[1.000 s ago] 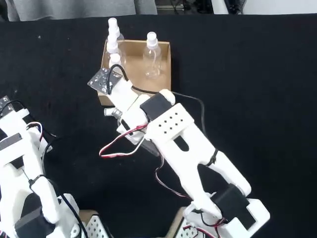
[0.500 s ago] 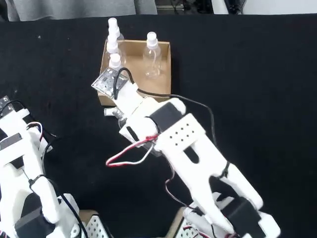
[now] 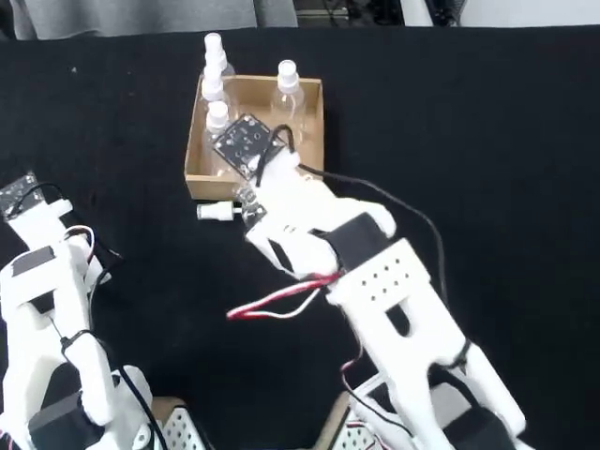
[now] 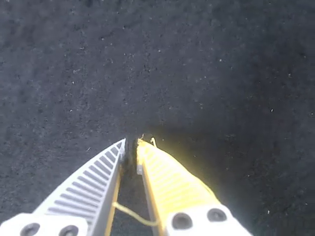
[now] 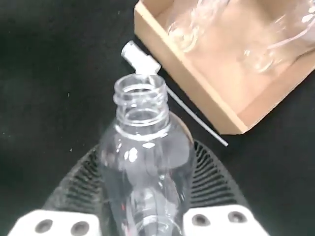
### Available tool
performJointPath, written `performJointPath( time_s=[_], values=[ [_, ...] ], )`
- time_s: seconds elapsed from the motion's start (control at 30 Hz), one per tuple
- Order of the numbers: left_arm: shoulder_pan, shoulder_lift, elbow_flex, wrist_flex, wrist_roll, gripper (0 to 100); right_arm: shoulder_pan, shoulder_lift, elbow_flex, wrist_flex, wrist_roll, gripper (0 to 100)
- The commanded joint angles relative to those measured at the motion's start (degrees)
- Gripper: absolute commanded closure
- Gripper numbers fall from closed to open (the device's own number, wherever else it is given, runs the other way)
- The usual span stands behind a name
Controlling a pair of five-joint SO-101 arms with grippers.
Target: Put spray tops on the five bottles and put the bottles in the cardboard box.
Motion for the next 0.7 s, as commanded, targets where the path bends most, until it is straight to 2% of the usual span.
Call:
performJointPath(
  time_s=[0.0,0.17,0.3,0.4,0.57,0.67],
  values=[
    [2.3,-2.3,-0.4,-0.4,0.3,97,2.8,-5.0,1.0,-4.2,-2.1,95.6],
    [6.1,-2.4,-2.0,3.3,0.4,97,7.2,-6.2,3.6,-8.5,-8.1,95.6],
    [8.7,-2.4,-4.3,7.6,0.4,97,8.6,-5.8,3.9,-9.8,-8.6,95.6],
    [10.5,-2.4,-4.5,8.0,0.7,97,8.6,-5.8,3.9,-9.9,-8.6,95.6],
    [11.1,-3.1,-5.1,8.2,10.9,97,8.6,-5.8,6.5,-13.0,-8.6,95.6],
    [13.5,-5.6,-4.9,8.4,12.7,97,8.6,-5.8,8.4,-15.4,-8.6,95.6]
  ],
)
